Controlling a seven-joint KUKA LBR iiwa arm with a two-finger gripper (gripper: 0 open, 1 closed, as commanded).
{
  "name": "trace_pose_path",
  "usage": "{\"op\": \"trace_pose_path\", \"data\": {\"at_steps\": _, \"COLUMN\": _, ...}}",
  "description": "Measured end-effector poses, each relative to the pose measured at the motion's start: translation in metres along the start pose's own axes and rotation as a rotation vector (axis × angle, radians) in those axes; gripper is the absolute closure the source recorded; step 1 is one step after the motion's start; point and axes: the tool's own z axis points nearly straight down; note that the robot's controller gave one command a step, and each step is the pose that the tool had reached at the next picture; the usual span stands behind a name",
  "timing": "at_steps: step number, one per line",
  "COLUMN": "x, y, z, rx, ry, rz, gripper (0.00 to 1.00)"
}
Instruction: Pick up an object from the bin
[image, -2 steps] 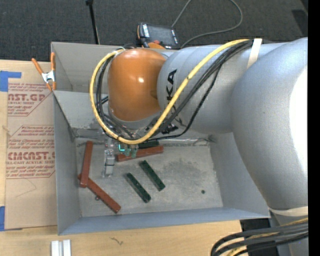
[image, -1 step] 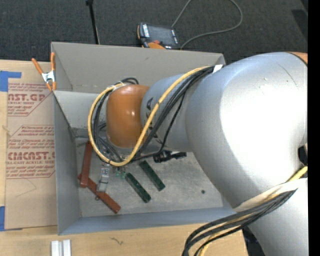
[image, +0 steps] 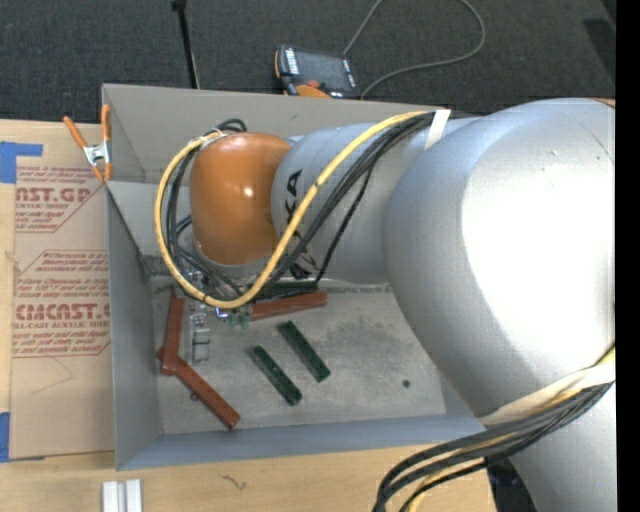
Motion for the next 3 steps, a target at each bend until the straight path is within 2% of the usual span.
{"op": "trace_pose_path", "data": {"at_steps": 1, "x": 0.01, "y": -0.016, "z": -0.029, "rx": 0.001, "ry": 0.002, "rz": -0.245, "gripper": 0.0}}
{"op": "trace_pose_path", "data": {"at_steps": 2, "x": 0.015, "y": 0.009, "z": 0.035, "rx": -0.001, "ry": 0.0, "rz": -0.079, "gripper": 0.0}}
{"op": "trace_pose_path", "data": {"at_steps": 3, "x": 0.012, "y": 0.008, "z": 0.031, "rx": -0.002, "ry": -0.005, "rz": -0.078, "gripper": 1.0}}
